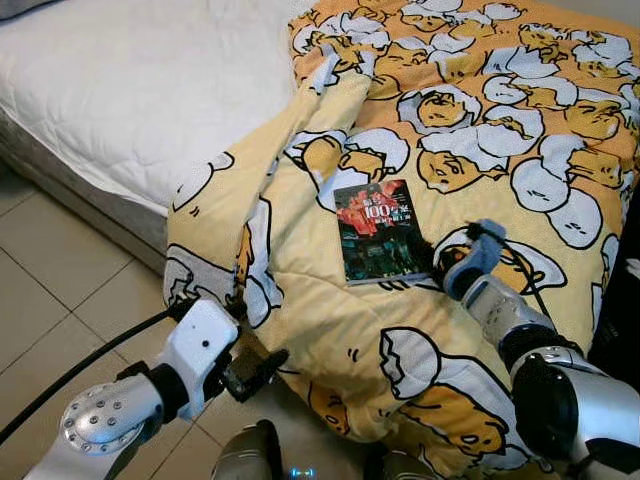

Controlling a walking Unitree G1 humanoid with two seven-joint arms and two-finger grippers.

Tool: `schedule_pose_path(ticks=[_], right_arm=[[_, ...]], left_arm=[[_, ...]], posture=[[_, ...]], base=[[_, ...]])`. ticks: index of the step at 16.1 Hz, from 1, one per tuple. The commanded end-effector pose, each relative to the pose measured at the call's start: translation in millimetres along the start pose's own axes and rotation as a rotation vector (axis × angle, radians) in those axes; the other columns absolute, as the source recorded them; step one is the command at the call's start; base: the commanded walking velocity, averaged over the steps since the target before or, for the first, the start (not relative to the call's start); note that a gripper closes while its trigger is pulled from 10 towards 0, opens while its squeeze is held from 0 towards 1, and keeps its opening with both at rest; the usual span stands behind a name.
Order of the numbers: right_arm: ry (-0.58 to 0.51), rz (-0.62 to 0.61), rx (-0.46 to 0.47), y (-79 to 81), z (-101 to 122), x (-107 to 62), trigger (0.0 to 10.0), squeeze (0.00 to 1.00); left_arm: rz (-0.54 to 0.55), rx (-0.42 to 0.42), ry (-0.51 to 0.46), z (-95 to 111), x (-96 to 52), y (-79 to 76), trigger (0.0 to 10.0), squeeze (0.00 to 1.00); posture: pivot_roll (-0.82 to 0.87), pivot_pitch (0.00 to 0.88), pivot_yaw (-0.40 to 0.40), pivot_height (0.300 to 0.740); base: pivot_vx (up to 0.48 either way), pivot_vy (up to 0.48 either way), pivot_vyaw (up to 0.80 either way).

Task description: Clean up the room

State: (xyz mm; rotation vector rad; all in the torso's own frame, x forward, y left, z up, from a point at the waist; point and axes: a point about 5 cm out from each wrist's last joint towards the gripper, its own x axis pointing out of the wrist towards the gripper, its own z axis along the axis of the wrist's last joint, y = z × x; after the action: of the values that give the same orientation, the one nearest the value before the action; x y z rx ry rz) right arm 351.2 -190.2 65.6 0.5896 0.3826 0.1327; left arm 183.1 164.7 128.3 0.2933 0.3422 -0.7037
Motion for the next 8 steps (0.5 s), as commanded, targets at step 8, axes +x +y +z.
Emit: schedule_pose_path(ticks=[8], right_arm=[[0.023, 0.098, 0.035, 5.5, -6, 0.0, 10.0, 0.0]], left_arm=[[-0.029, -0.006, 0.011, 2, -4.3, -8.2, 10.0, 0.67]], posture=[[0.18, 0.21, -0.03, 0.74]], base=[[0.0, 0.0, 0.0]])
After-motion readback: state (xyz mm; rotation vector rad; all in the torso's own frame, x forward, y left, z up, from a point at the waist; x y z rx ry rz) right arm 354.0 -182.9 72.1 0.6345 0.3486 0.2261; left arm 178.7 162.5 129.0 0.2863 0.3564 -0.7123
